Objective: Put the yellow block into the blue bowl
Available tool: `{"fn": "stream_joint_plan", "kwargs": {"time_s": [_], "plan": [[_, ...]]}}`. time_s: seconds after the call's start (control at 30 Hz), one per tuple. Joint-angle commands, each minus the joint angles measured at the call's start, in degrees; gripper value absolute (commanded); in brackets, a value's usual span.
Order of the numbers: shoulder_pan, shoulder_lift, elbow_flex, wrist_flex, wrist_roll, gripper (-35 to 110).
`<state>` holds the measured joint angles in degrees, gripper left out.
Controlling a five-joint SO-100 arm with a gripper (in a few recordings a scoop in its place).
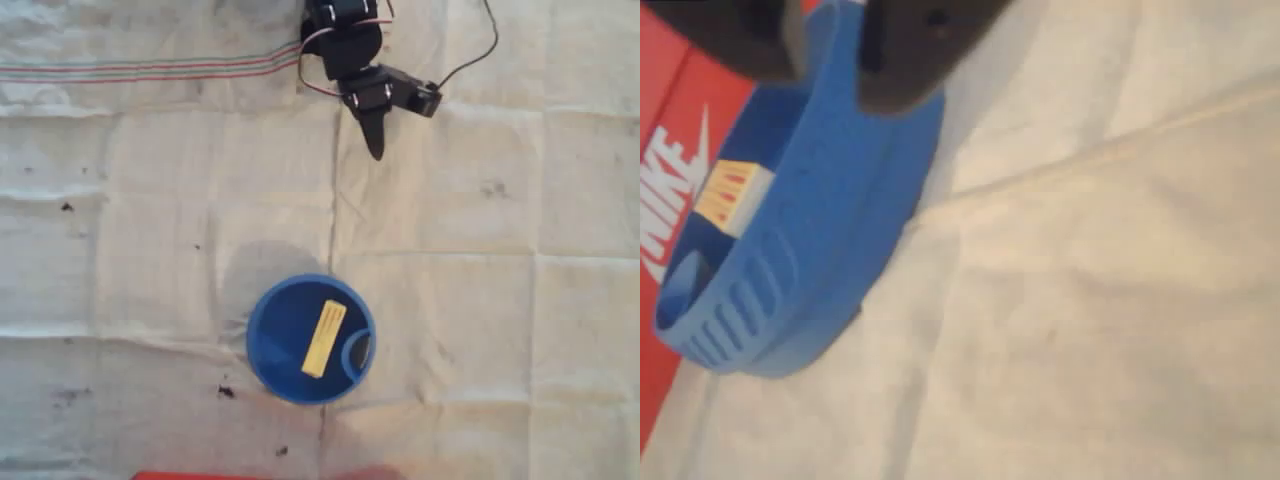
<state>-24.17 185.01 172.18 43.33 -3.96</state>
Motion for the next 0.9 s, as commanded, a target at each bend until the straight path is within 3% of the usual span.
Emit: {"fn": "stream_joint_plan", "kwargs": {"time_s": [0.0,0.87], "plan": [[-0.2,6.2,8.8,-1.2,1.0,0],[-0.3,6.2,10.5,-1.2,1.0,0]]}}
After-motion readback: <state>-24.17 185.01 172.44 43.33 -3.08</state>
